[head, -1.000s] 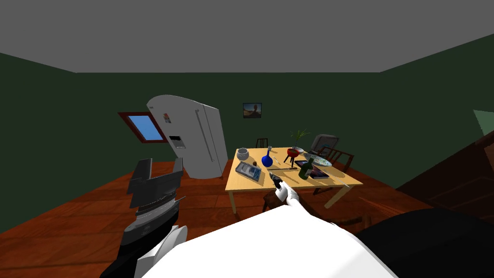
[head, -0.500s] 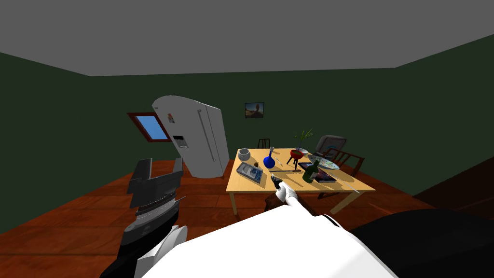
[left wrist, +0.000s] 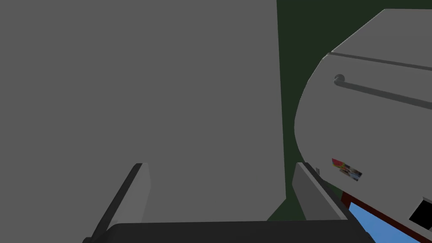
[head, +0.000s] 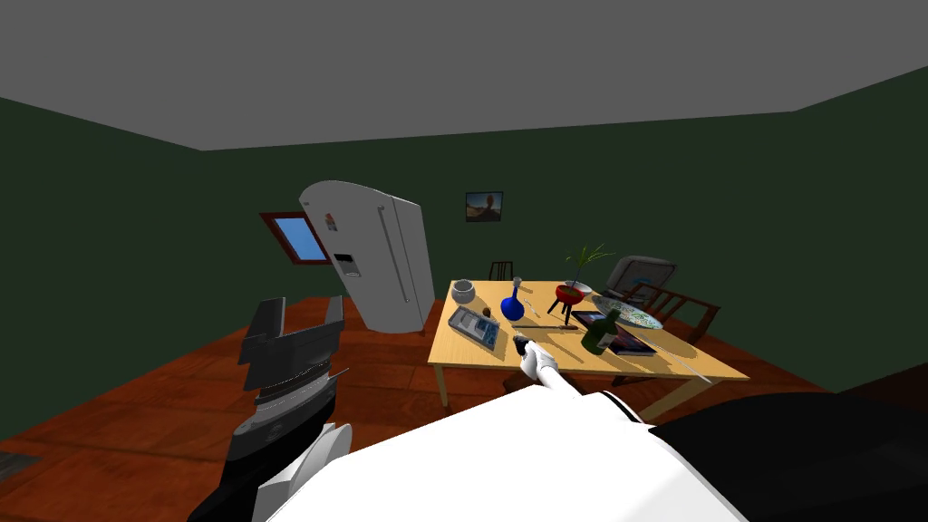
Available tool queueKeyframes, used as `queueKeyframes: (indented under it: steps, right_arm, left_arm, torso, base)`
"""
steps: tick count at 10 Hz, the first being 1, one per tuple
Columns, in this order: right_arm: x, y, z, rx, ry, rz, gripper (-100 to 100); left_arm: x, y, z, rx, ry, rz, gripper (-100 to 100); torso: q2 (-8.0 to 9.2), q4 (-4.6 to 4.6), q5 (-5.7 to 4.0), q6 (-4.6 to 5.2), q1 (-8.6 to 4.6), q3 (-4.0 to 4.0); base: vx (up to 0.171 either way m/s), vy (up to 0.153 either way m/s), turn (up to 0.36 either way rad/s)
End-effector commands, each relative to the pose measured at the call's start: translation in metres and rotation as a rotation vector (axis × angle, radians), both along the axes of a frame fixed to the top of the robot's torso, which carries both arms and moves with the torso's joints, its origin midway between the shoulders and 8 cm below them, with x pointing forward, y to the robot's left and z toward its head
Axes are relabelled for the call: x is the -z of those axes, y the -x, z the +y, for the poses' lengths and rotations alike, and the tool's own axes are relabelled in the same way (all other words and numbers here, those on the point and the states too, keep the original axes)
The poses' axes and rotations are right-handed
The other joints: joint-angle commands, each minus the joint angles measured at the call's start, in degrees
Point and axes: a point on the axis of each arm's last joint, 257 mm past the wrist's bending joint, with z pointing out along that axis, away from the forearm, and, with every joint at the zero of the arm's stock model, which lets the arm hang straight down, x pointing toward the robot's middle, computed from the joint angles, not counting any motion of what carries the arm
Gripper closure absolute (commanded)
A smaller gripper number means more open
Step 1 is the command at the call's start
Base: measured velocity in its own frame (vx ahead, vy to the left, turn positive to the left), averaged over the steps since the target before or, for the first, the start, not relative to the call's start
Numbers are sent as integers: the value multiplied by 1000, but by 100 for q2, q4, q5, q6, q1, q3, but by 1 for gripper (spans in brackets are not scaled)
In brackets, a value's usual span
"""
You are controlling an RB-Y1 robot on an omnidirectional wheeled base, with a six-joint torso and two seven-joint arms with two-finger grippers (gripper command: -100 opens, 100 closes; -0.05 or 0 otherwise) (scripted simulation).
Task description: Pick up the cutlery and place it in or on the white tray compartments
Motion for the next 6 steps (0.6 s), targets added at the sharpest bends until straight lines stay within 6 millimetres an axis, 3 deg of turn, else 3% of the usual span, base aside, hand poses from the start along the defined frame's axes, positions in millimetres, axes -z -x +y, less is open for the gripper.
queueKeyframes:
  steps: [1,3,4,5,6]
  right_arm:
    - [4,6,-5,-9,25,36,-100]
    - [5,6,-5,-10,29,43,-100]
    - [6,7,-5,-11,31,46,0]
    - [10,17,-7,-17,31,44,-100]
    - [13,23,-9,-22,31,43,-100]
  left_arm:
    - [0,0,0,0,0,0,0]
    - [0,0,0,0,0,0,0]
    - [0,0,0,0,0,0,0]
    - [0,0,0,0,0,0,0]
    - [0,0,0,0,0,0,0]
  torso:
    - [0,0,0,0,0,0]
    - [2,1,0,0,-1,1]
    - [9,1,0,2,-4,5]
    - [16,3,-1,2,-5,9]
    - [4,1,-1,4,-10,3]
  base:
    - [39,17,54]
    - [35,6,31]
    - [0,0,0]
    - [60,-11,-49]
    - [126,-9,-52]
